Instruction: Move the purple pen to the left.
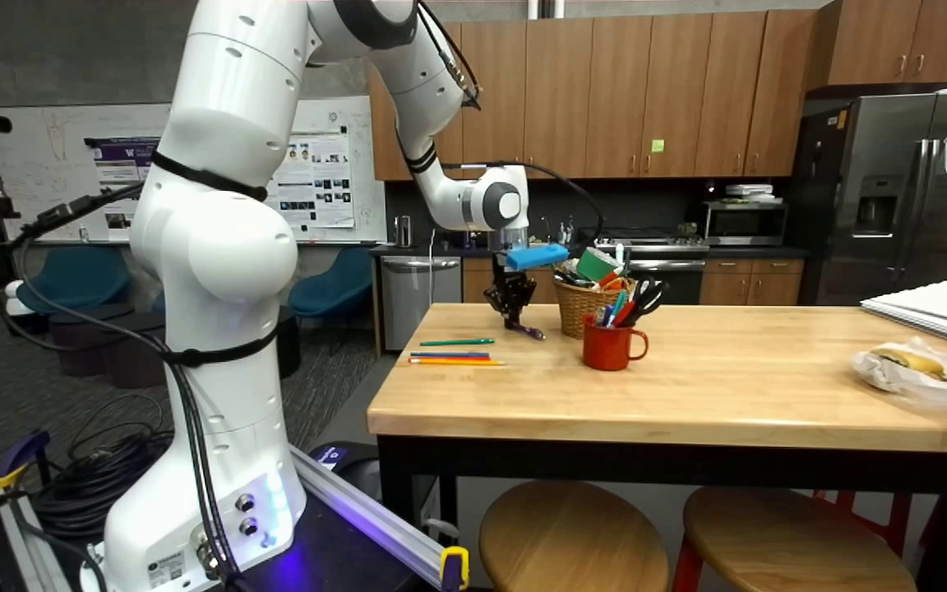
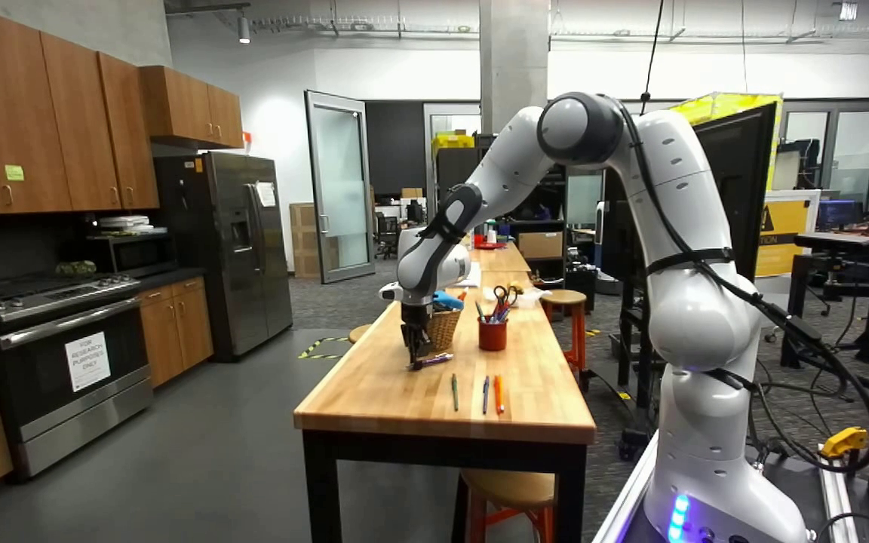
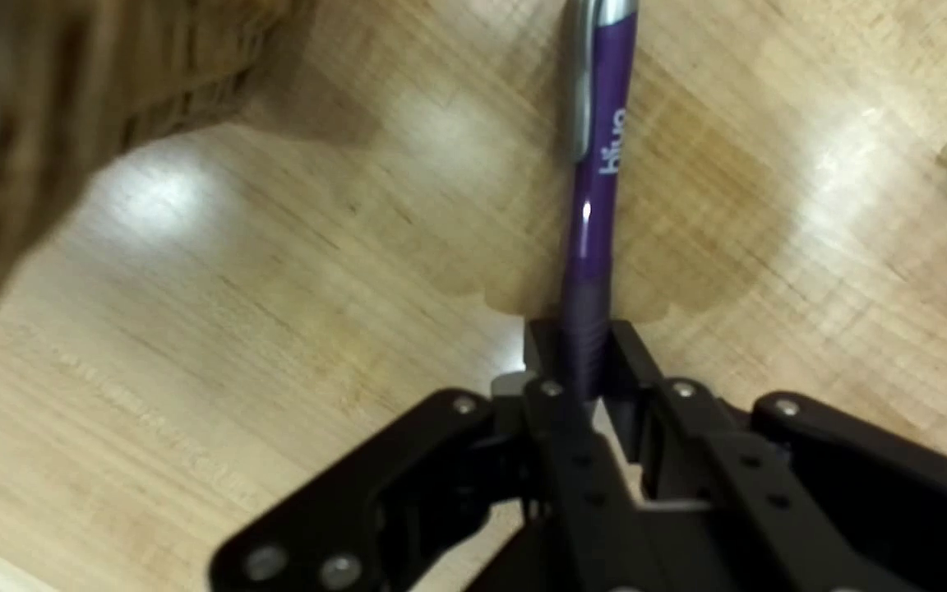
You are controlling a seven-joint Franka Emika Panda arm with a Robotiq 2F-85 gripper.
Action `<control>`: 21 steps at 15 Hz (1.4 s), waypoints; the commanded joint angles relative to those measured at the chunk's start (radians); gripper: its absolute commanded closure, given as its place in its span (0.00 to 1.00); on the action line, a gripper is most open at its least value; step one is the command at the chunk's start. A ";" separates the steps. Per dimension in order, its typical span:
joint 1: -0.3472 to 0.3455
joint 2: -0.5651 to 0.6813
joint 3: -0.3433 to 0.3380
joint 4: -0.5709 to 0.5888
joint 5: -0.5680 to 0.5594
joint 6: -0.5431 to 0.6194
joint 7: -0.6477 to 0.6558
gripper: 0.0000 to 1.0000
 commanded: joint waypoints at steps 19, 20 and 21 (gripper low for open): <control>0.148 -0.105 0.076 -0.036 -0.132 -0.152 0.027 0.96; 0.156 -0.114 0.082 -0.042 -0.139 -0.166 0.026 0.96; 0.162 -0.124 0.089 -0.051 -0.135 -0.172 0.023 0.96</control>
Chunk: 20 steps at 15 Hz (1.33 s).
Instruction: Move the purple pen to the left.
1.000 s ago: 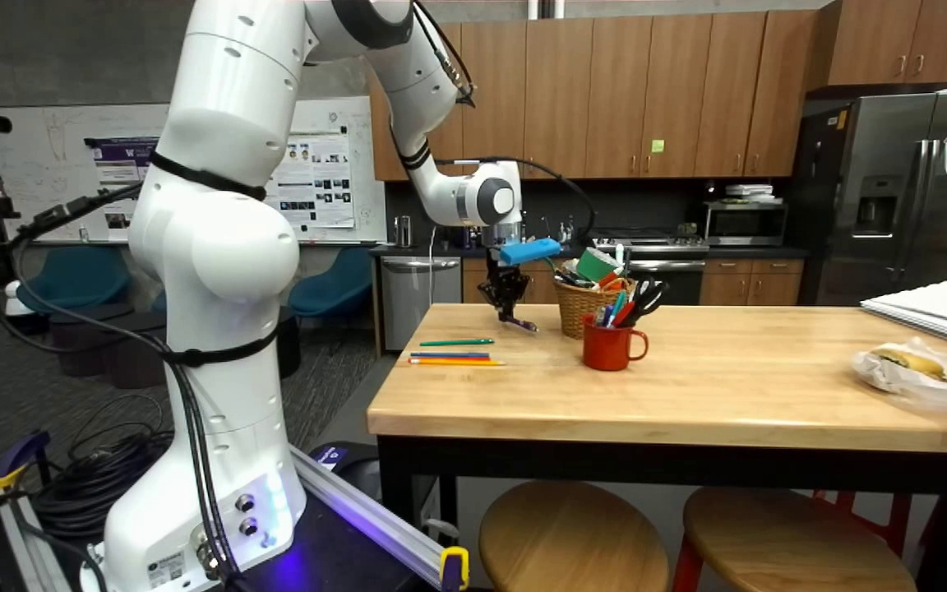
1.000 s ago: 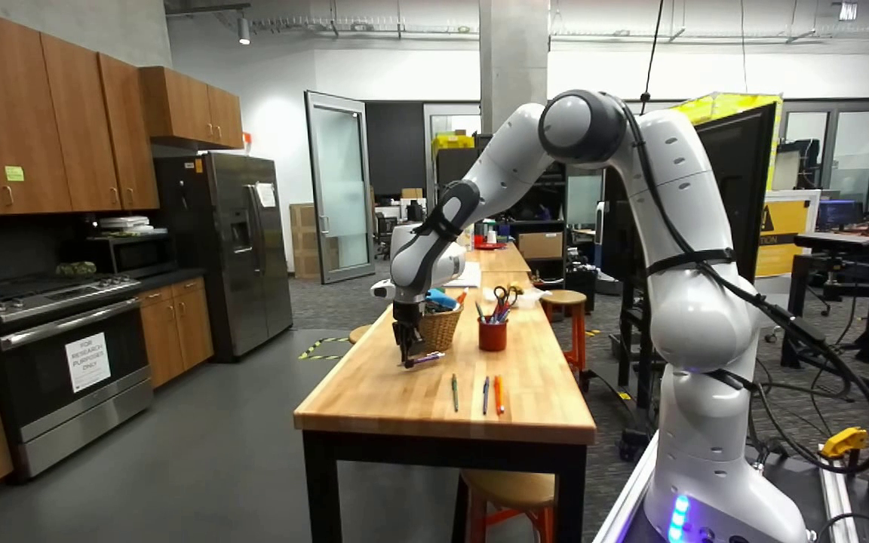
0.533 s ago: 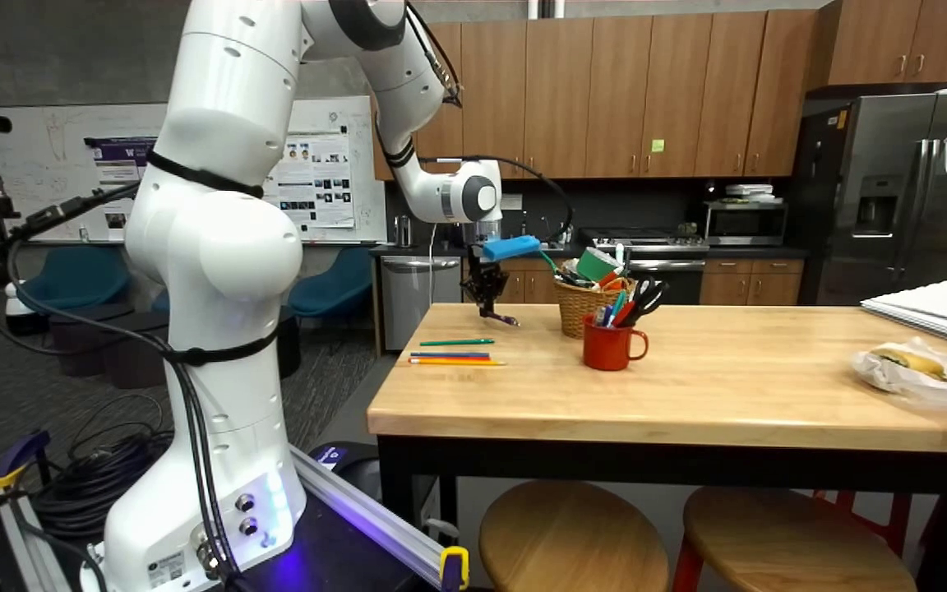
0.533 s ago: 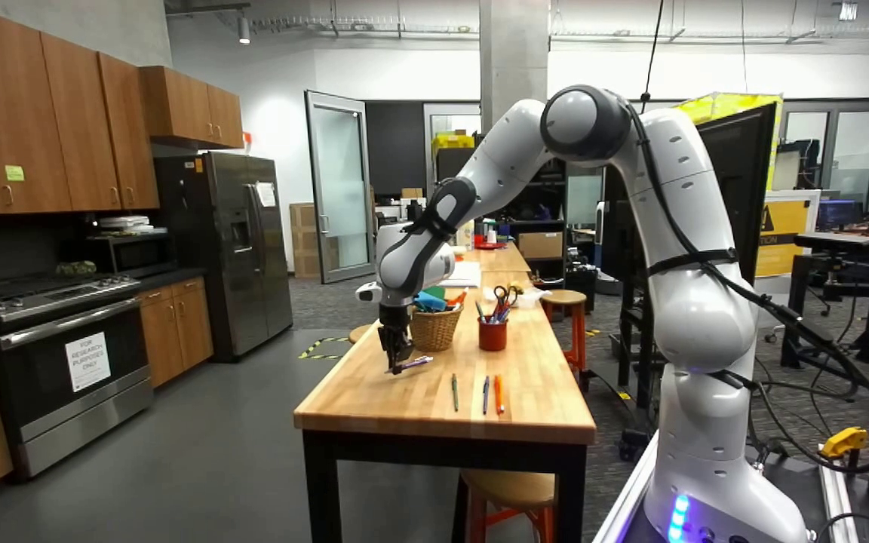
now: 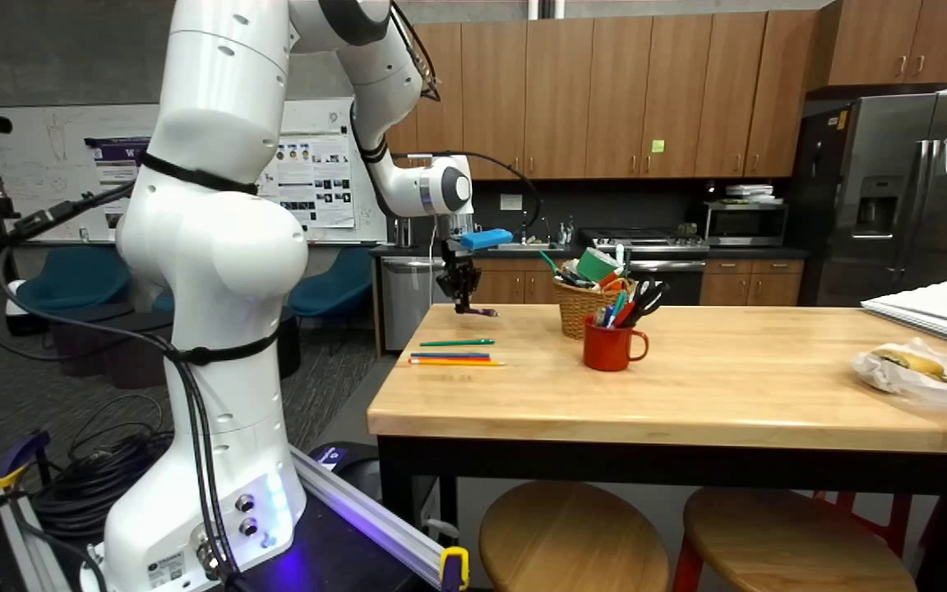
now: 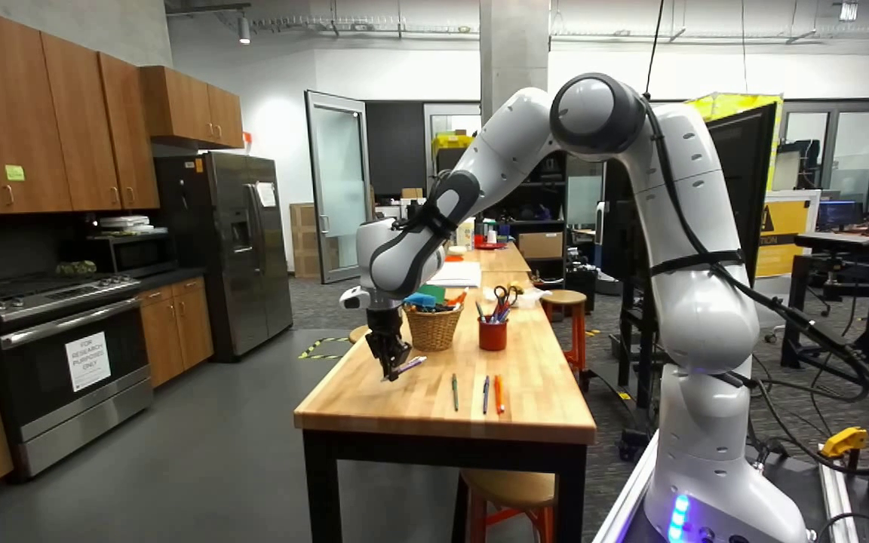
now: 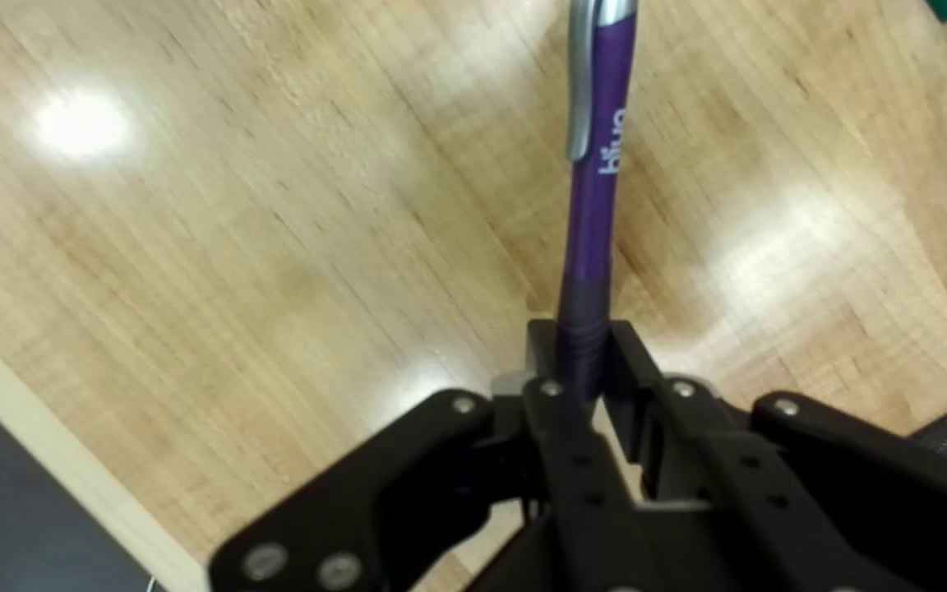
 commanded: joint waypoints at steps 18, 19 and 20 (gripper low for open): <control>0.085 -0.384 0.044 -0.407 -0.024 -0.080 -0.058 0.96; 0.088 -0.401 0.042 -0.429 -0.025 -0.073 -0.063 0.96; 0.092 -0.417 0.040 -0.452 -0.029 -0.064 -0.069 0.96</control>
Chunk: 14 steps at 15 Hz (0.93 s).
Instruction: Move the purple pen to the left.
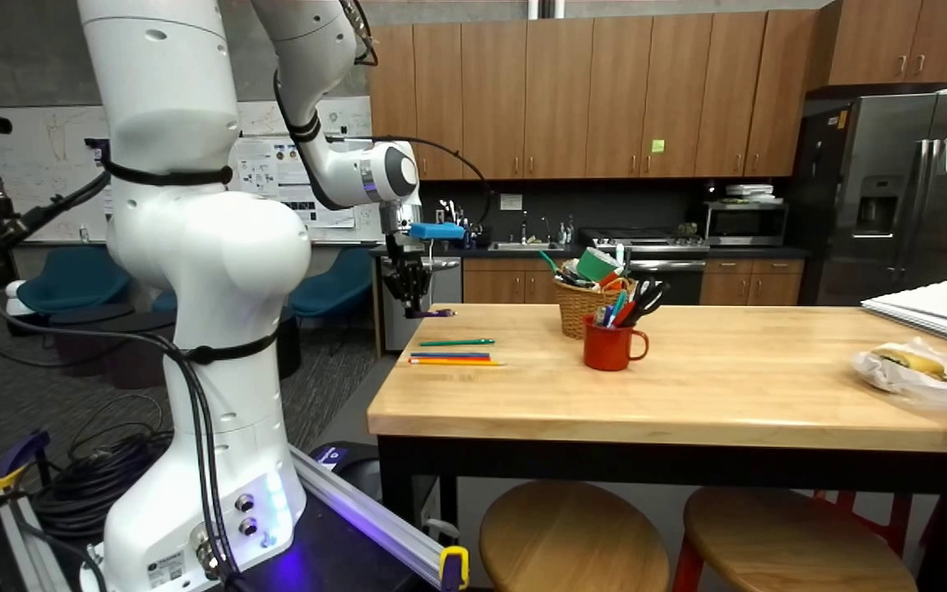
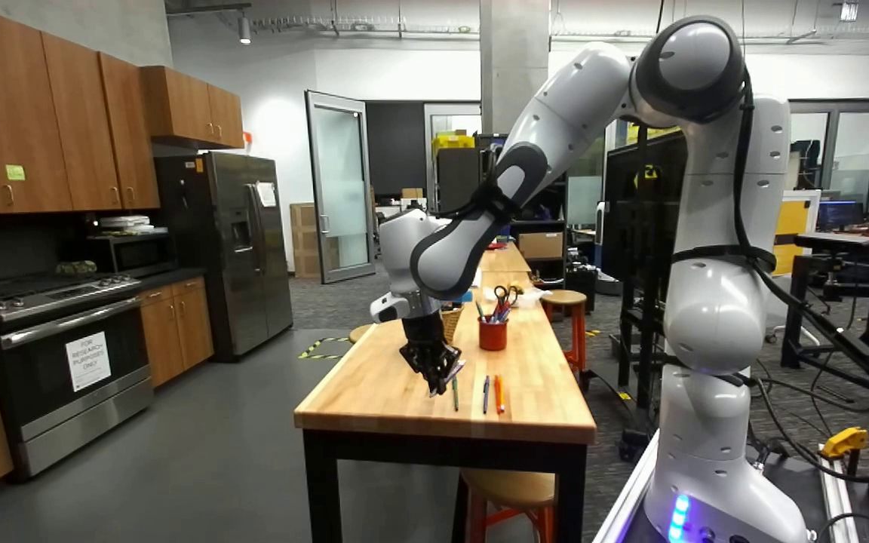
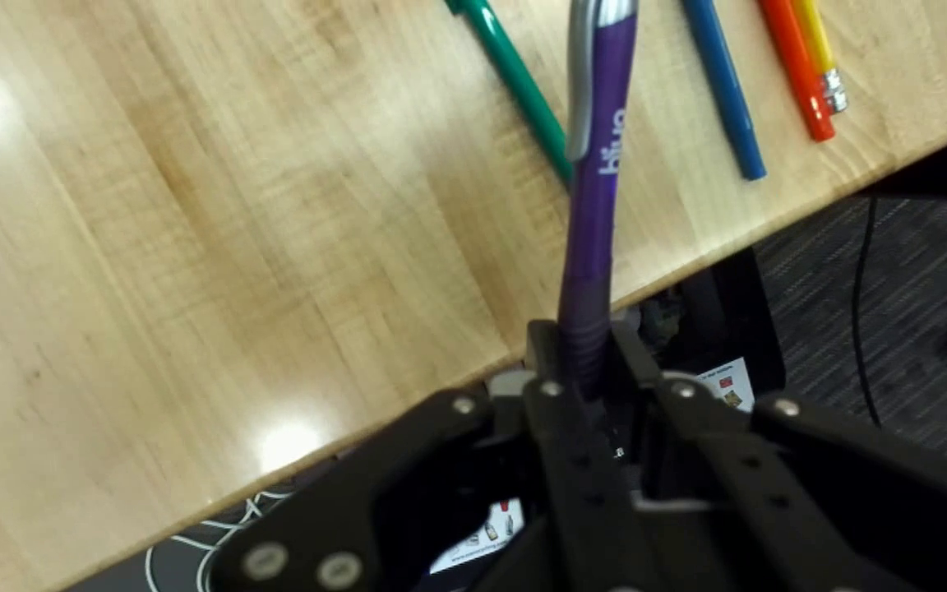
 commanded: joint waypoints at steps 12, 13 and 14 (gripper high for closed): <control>0.056 -0.279 -0.071 -0.325 -0.023 0.101 -0.183 0.96; 0.054 -0.291 -0.080 -0.337 -0.028 0.106 -0.201 0.96; 0.054 -0.302 -0.089 -0.348 -0.029 0.110 -0.220 0.96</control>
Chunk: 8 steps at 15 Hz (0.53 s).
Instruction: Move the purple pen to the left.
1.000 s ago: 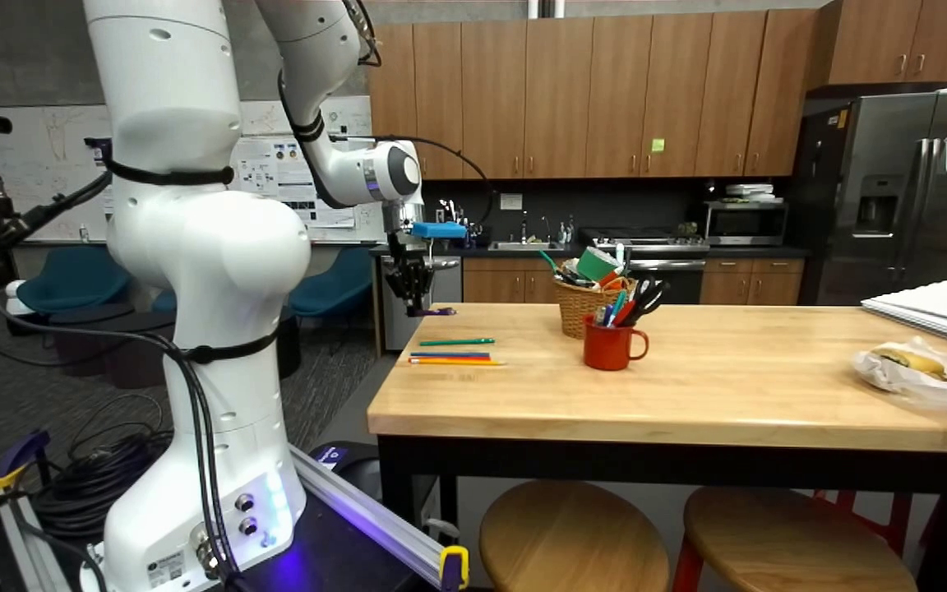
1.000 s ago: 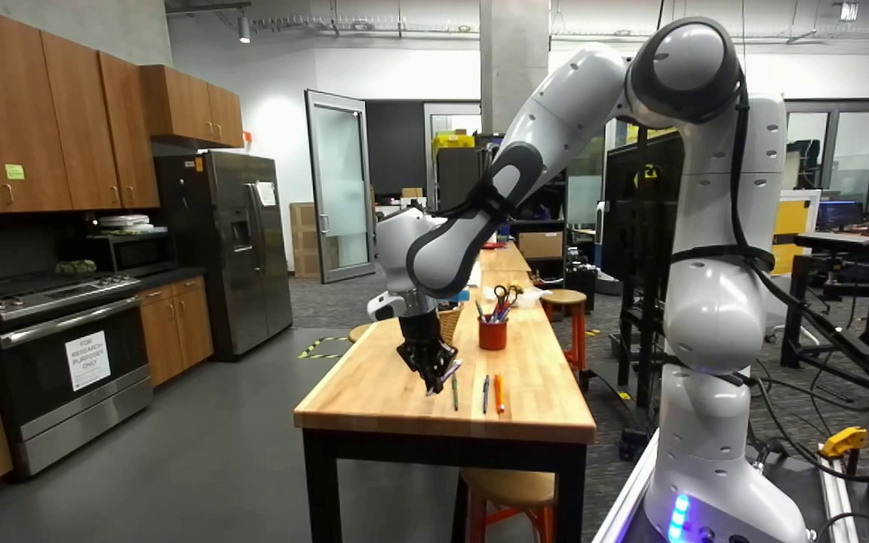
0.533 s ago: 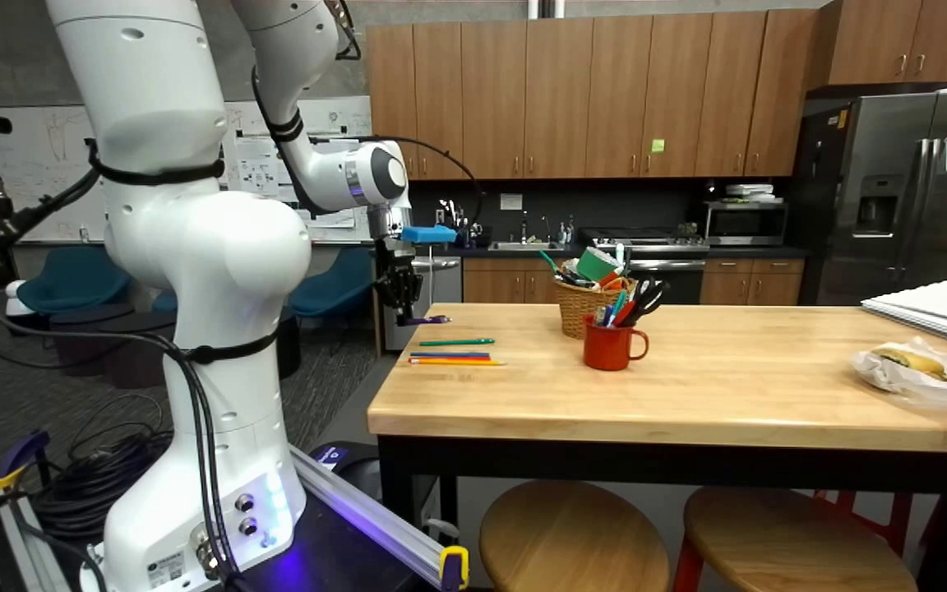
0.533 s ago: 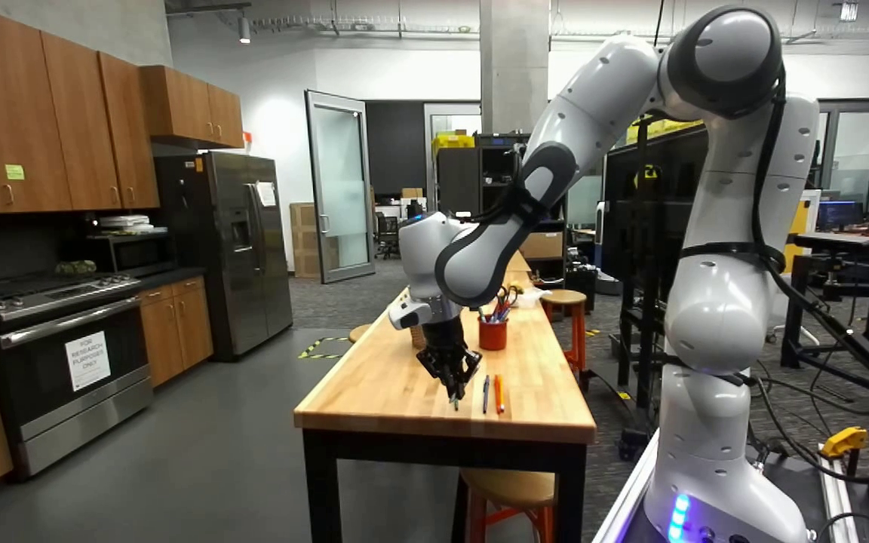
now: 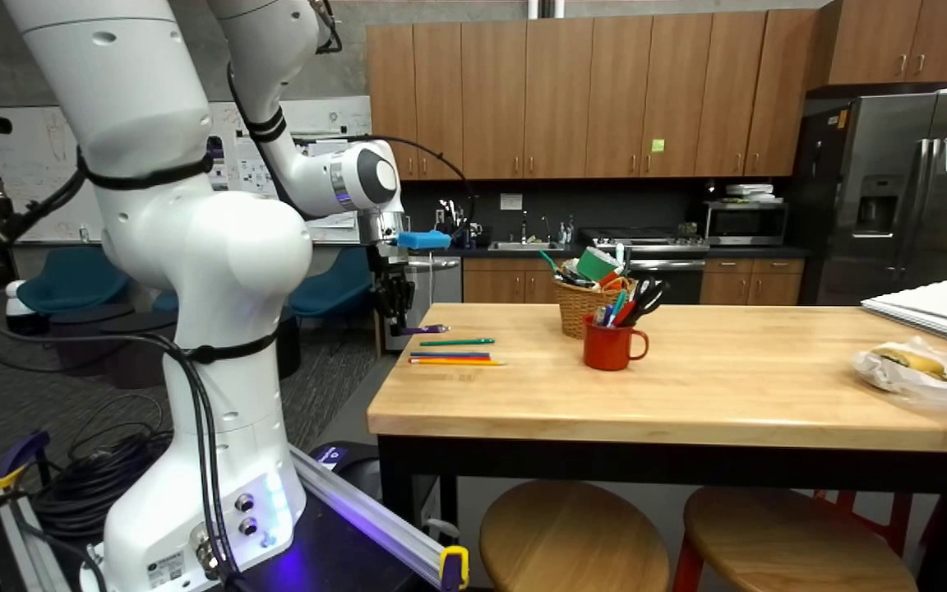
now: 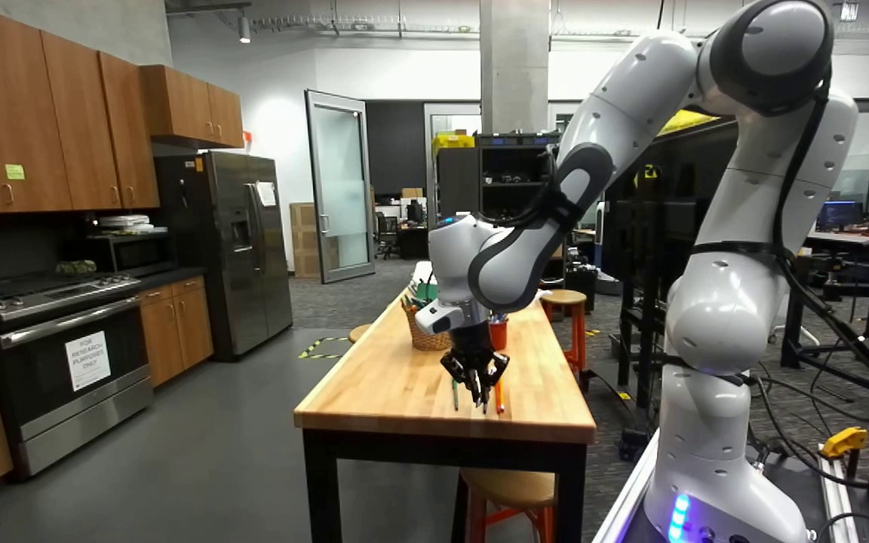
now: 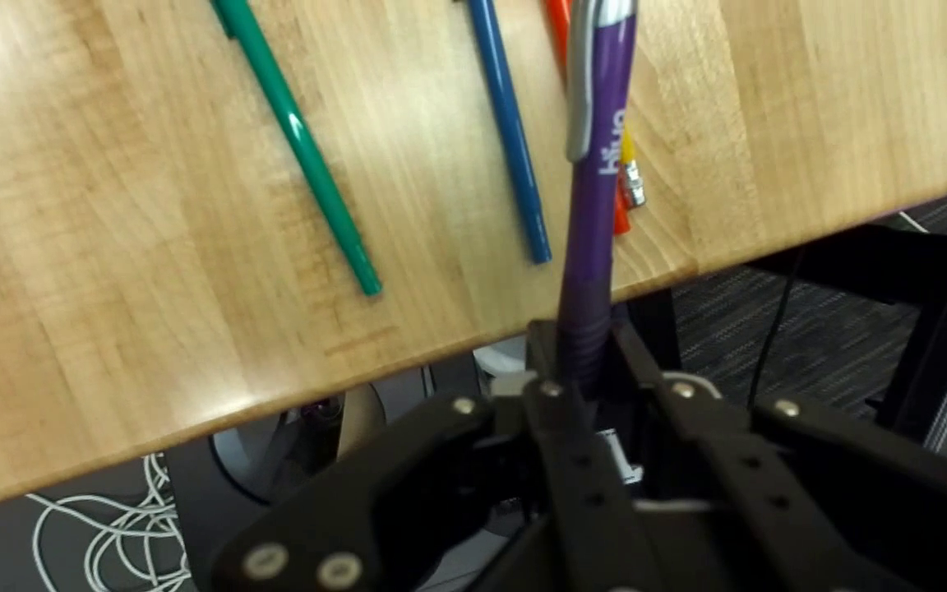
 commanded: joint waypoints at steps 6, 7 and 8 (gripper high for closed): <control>-0.002 -0.080 -0.091 -0.039 -0.062 0.031 -0.158 0.96; -0.003 -0.053 -0.099 -0.006 -0.063 0.026 -0.175 0.96; -0.003 -0.050 -0.107 -0.007 -0.059 0.034 -0.194 0.96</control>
